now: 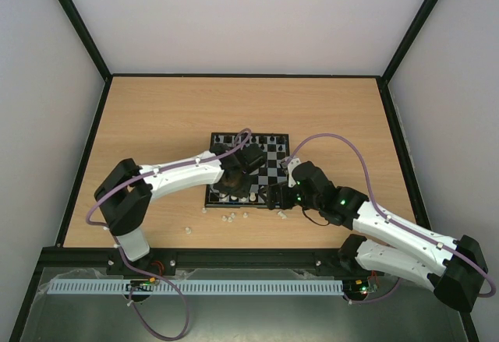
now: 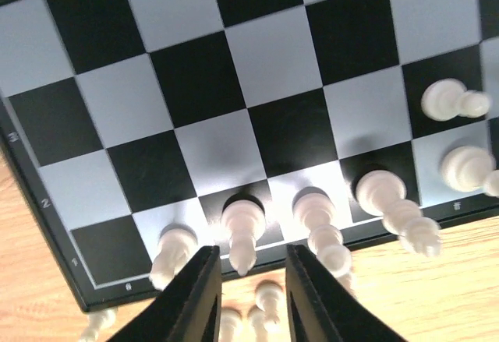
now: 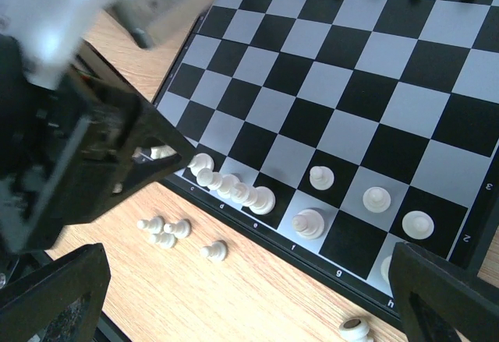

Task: Set up the chess pieces on the board
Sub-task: Place the chess piece on the chessboard, then pick up the chess piece at the center of the board.

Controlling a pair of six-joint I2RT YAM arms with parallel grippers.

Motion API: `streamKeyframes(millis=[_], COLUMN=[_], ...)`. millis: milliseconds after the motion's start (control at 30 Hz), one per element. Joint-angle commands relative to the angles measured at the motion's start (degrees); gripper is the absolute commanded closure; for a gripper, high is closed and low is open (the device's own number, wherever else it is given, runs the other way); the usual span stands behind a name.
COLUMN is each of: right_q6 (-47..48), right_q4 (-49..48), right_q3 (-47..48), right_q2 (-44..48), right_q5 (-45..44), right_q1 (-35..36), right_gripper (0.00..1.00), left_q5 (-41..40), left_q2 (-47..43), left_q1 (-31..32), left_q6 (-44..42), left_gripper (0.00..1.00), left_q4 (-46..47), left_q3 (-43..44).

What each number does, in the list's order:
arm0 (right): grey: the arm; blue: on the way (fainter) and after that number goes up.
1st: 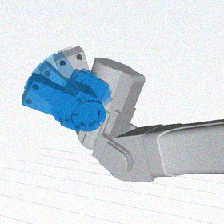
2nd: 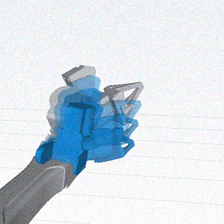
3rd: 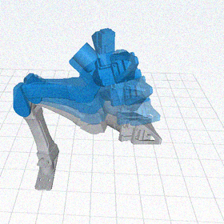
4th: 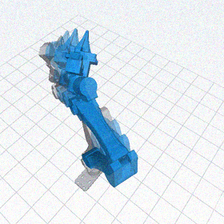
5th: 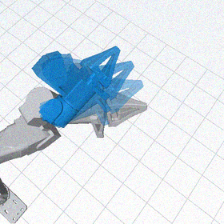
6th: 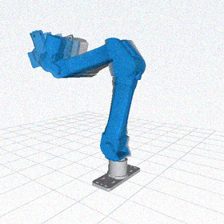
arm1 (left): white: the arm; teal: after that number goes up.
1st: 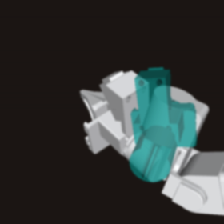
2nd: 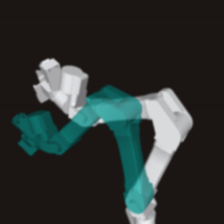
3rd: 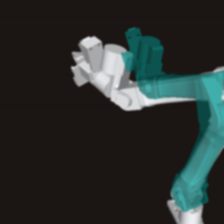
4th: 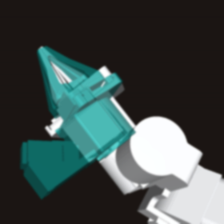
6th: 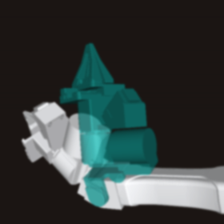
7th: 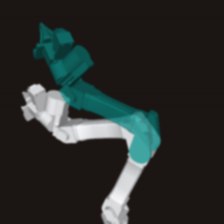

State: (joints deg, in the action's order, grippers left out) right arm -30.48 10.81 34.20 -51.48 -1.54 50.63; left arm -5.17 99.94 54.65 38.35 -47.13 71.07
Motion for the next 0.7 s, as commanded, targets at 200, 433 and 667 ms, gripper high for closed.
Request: streamKeyframes(millis=[200,433,667], right_q6=[0.0,0.1,0.2], right_q4=[0.0,-0.2,-0.3], right_q3=[-0.5,-0.4,-0.5], right_q2=[-0.4,-1.0,-1.2], right_q5=[0.0,0.1,0.3], right_q1=[0.2,0.2,0.2], right_gripper=[0.02,0.01,0.02], left_q5=[-5.7,-4.7,-3.2], left_q2=[-13.5,-22.2,-25.3], left_q1=[-1.9,-6.6,-8.4], left_q6=[4.8,8.0,10.3], left_gripper=[0.58,0.5,0.47], left_q4=[-7.9,-5.2,-3.1], left_q3=[-2.3,-14.6,-22.4])
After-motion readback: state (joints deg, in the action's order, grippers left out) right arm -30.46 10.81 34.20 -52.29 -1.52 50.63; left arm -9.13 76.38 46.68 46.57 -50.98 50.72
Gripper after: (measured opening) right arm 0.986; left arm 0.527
